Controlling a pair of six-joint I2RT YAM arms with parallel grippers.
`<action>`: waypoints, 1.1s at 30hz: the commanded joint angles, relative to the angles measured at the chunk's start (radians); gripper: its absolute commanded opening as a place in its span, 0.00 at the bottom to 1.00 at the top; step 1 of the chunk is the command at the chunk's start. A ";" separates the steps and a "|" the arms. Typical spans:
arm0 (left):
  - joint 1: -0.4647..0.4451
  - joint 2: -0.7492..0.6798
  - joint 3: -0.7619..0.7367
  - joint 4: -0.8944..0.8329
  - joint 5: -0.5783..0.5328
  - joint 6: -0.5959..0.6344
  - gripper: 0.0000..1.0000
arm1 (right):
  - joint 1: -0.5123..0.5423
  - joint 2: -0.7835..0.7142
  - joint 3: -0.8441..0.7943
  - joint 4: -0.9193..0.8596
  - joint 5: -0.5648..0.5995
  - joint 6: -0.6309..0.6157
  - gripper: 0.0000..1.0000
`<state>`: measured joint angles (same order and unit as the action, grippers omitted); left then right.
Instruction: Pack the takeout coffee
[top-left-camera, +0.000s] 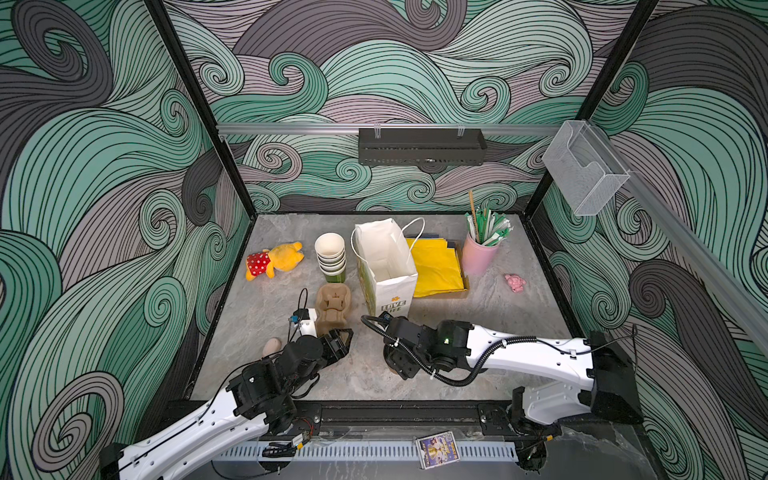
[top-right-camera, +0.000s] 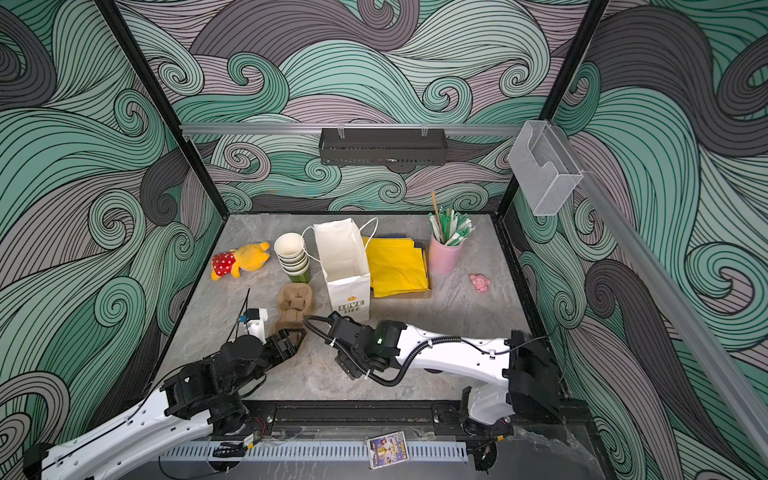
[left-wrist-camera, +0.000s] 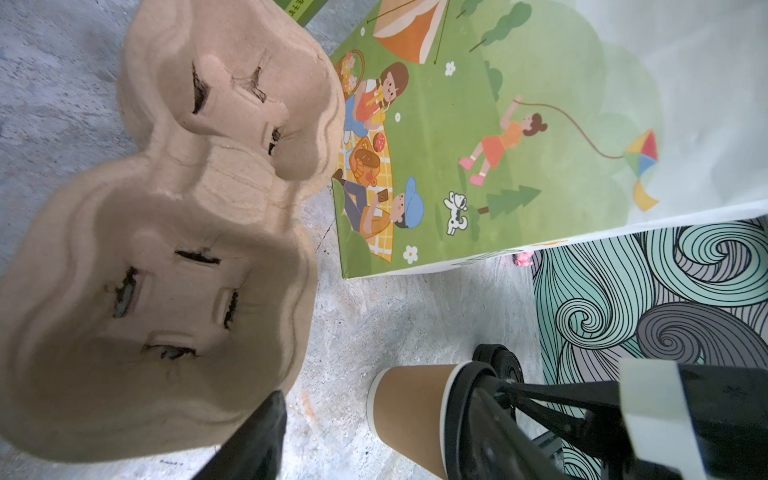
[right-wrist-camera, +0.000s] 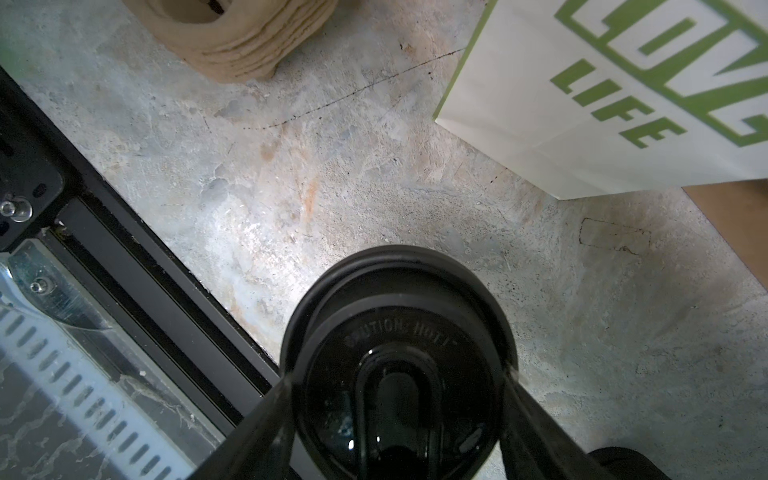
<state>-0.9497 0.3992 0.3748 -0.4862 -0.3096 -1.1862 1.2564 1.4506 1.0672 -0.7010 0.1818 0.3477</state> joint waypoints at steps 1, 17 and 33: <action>0.005 0.018 -0.002 0.000 0.011 0.011 0.72 | -0.005 0.011 0.020 -0.024 -0.002 -0.006 0.73; 0.016 0.093 -0.038 0.160 0.259 0.050 0.75 | -0.035 0.062 -0.025 -0.008 -0.108 -0.033 0.70; 0.043 0.292 -0.079 0.460 0.541 0.019 0.80 | -0.045 0.058 -0.094 0.012 -0.166 -0.170 0.69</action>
<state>-0.9142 0.6674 0.2737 -0.0872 0.1757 -1.1713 1.2114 1.4570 1.0309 -0.6163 0.0898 0.2176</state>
